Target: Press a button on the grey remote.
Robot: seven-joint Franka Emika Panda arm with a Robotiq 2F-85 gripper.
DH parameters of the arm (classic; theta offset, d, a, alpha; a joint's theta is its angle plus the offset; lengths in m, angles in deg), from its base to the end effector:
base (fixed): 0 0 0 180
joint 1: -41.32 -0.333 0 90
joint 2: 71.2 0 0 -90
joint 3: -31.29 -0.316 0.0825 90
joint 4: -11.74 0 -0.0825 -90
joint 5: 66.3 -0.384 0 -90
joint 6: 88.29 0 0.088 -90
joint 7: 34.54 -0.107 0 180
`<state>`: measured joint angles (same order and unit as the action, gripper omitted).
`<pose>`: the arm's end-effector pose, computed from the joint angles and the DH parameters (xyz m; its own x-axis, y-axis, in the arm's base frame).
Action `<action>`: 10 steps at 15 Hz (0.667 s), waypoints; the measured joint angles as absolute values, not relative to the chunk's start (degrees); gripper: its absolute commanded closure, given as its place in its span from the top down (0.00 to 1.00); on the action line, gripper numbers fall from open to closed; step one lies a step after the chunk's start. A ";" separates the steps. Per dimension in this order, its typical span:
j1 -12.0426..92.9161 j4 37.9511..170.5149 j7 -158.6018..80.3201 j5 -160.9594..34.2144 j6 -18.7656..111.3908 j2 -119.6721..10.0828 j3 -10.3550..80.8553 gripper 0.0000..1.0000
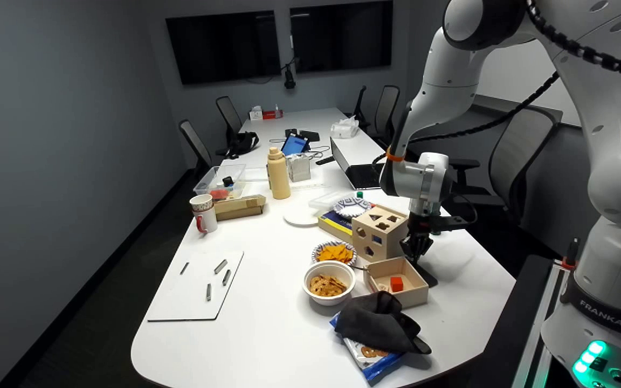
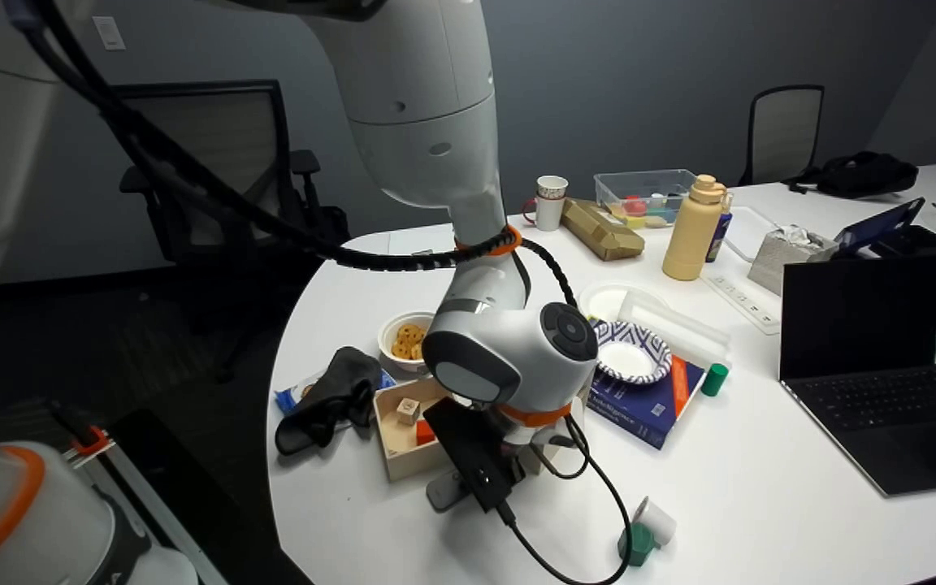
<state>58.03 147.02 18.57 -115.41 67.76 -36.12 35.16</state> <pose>0.4018 -0.1866 0.0536 0.9679 -0.2375 -0.0820 -0.2511 -0.9269 -0.2790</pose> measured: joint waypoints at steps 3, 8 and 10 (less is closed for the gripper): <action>59.03 147.03 17.98 -114.81 67.84 -36.18 34.44 0.00; 60.27 147.27 14.49 -113.37 67.84 -36.65 34.46 0.00; 60.50 147.96 12.47 -111.95 67.83 -37.76 34.67 0.00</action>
